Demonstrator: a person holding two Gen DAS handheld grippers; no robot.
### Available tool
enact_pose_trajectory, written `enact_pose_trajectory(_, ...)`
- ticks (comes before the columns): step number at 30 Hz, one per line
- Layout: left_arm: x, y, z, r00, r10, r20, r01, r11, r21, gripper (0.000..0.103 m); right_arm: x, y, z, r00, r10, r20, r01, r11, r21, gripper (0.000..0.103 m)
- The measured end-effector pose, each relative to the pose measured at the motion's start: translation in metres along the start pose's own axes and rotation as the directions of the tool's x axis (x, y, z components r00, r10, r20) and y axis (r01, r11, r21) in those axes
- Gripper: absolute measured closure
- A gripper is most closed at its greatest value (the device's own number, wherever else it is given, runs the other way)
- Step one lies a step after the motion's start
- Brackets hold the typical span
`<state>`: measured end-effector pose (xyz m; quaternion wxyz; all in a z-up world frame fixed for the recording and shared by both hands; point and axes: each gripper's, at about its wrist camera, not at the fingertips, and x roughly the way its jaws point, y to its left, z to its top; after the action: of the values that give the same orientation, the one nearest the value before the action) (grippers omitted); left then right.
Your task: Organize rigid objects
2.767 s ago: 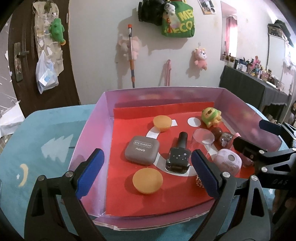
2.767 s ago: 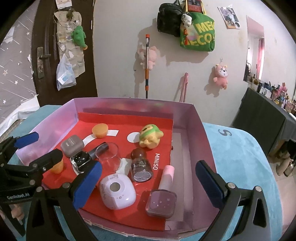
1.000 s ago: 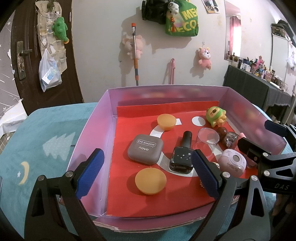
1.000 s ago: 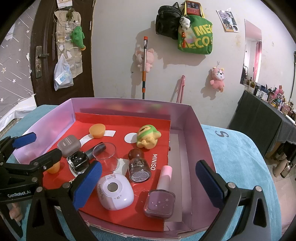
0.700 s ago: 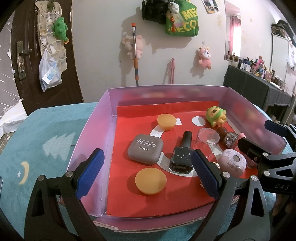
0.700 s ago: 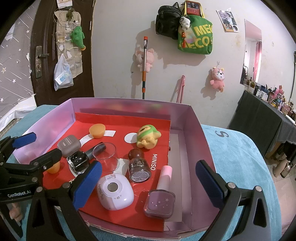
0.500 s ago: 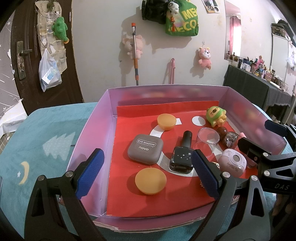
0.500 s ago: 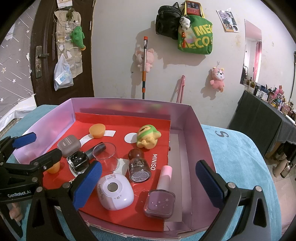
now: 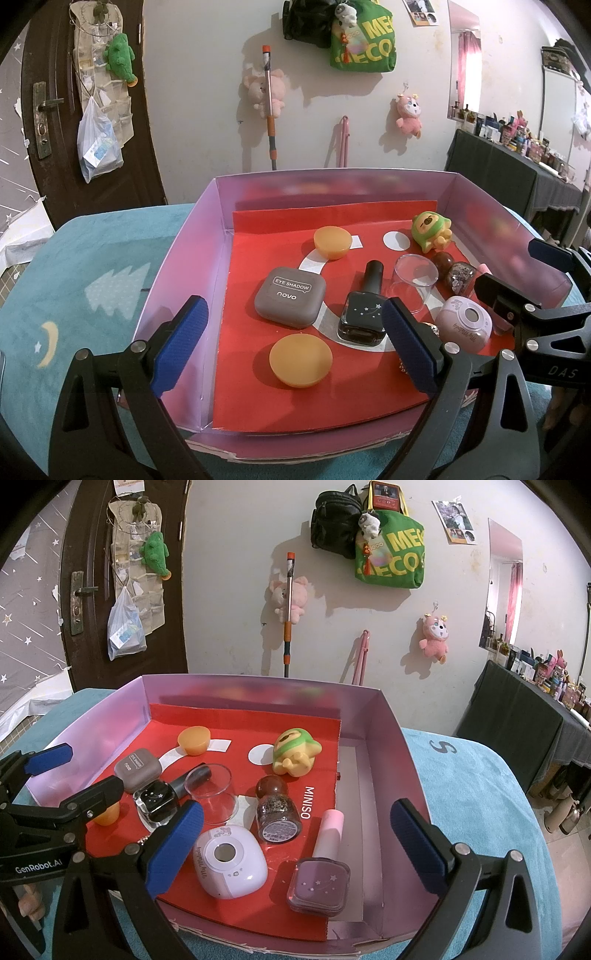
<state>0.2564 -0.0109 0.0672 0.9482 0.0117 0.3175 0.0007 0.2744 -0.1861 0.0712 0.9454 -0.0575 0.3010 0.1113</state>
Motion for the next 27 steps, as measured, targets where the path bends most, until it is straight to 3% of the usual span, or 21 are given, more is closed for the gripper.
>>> enact_pose_trajectory(27, 0.0016, 0.0002, -0.0026, 1.000, -0.009, -0.005, 0.009, 1.000, 0.008, 0.007, 0.0005, -0.0004, -0.0002, 1.000, -0.008, -0.003, 0.008, 1.000, -0.006, 0.000)
